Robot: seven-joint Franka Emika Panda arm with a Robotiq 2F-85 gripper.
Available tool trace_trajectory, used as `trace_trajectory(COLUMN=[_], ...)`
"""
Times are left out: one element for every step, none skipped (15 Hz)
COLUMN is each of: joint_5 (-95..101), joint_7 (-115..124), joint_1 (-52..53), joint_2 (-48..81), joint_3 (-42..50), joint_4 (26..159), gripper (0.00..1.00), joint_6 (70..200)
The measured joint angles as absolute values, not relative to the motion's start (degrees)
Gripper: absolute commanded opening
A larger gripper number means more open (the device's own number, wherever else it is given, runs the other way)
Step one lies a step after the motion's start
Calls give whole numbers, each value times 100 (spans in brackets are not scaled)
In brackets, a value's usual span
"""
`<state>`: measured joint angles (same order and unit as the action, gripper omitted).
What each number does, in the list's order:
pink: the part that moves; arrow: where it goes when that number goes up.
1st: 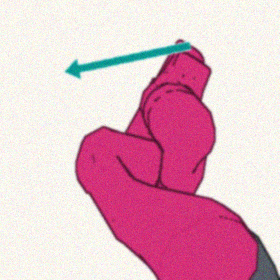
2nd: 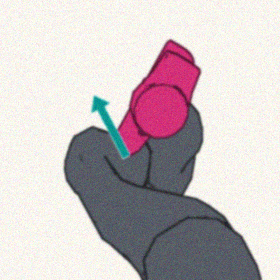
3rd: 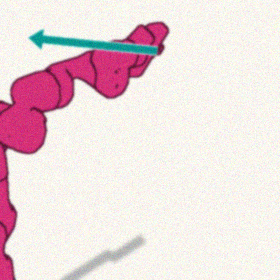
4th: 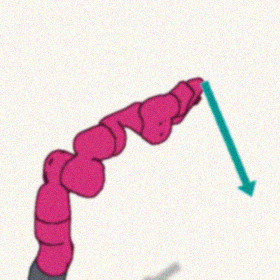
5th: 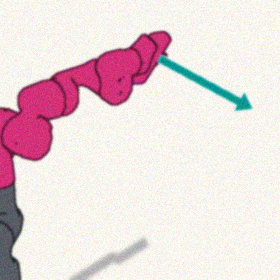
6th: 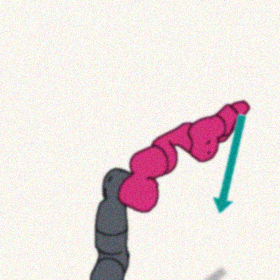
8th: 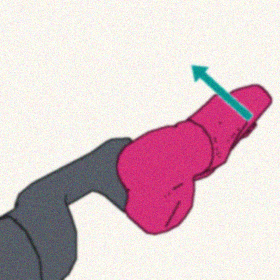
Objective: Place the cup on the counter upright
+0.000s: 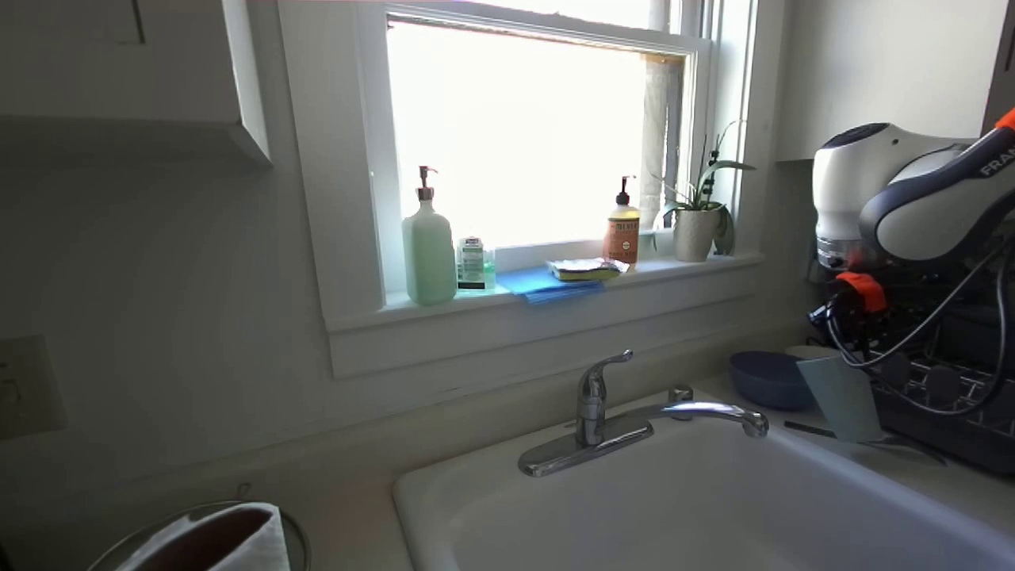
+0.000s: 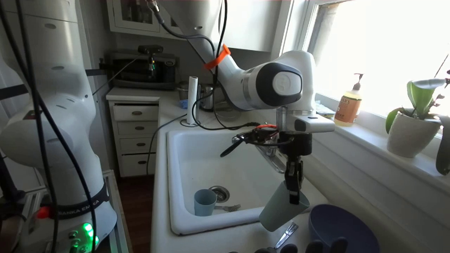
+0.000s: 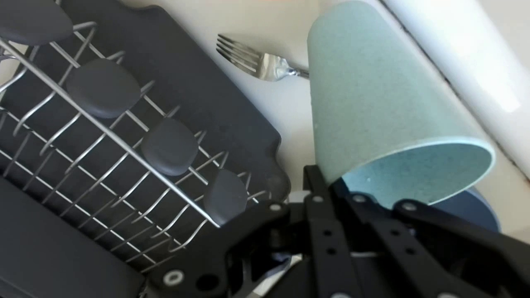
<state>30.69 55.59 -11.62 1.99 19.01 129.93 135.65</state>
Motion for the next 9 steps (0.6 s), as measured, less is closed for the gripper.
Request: trace_trajectory(joint_5=[3252, 3442, 3607, 3752, 3865, 3966, 4047, 4121, 4188], joint_7=[5813, 6074, 6307, 6514, 6699, 6866, 7014, 7139, 7255], joint_1=[-1184, -1203, -1220, -1233, -1244, -1252, -1256, -1258, -1259], joint_2=[199, 199, 199, 199, 199, 203, 207, 212, 218], joint_3=[1901, 1901, 1901, 1901, 1901, 1901, 1901, 1901, 1901], joint_4=[13038, 13080, 13115, 13147, 13182, 13209, 13229, 13248, 13268], gripper=[1, 1, 1, 1, 1, 1, 1, 1, 1], joint_6=[13700, 13830, 13940, 14026, 14110, 14178, 14232, 14279, 14330])
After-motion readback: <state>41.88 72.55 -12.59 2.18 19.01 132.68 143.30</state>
